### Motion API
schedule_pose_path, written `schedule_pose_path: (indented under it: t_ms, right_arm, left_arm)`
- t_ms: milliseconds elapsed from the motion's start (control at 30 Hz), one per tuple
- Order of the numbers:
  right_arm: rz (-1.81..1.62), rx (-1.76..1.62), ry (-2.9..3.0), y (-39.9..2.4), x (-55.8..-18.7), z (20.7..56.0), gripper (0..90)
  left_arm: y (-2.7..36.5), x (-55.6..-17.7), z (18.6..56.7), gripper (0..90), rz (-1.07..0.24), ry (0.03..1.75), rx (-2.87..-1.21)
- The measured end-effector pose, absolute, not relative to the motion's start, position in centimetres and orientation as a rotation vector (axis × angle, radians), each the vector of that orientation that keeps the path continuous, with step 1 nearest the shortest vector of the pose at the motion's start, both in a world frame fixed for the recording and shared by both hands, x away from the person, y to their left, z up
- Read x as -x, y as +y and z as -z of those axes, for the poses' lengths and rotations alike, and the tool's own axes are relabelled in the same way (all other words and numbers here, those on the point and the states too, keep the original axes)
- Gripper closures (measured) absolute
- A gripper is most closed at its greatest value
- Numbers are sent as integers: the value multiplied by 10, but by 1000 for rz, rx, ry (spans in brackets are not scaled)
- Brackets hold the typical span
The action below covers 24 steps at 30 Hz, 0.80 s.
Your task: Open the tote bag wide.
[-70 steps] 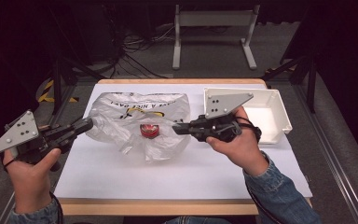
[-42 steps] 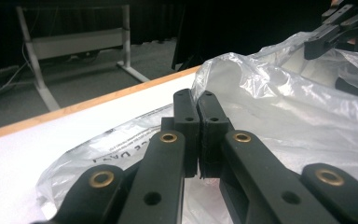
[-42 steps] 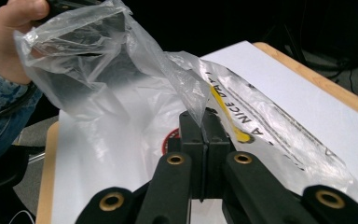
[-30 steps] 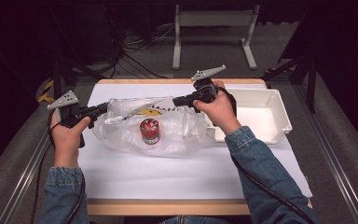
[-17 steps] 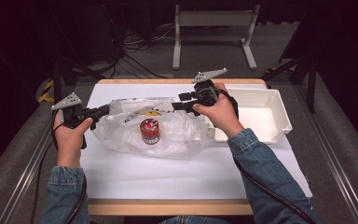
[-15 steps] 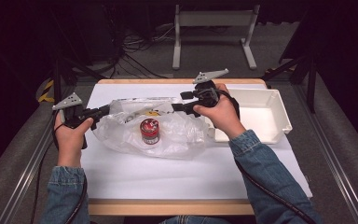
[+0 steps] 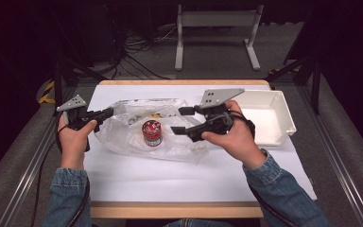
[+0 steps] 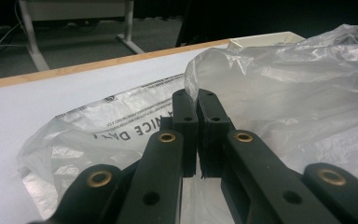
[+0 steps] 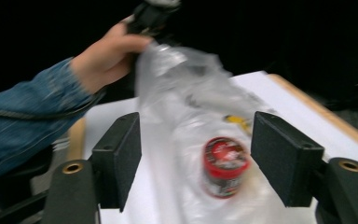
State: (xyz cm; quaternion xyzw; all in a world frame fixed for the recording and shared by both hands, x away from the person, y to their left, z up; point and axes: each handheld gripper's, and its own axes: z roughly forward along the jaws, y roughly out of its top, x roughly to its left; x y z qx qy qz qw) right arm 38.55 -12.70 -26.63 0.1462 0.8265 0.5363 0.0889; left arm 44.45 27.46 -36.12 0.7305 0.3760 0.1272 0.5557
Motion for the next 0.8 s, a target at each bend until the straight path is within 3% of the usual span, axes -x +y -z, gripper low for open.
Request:
schedule_pose_path:
  t_ms: [267, 433, 800]
  right_arm:
    - [-1471, -408, 2620, -94, -374, 304, 404]
    - [-1290, -424, 2674, -74, -375, 328, 391]
    - [-1301, -400, 2717, -56, -388, 369, 389]
  left_arm:
    - [274, -444, 361, 875, -302, 886, -1730]
    - [275, -445, 362, 878, -303, 905, -1719]
    - [274, -445, 363, 874, -295, 900, -1722]
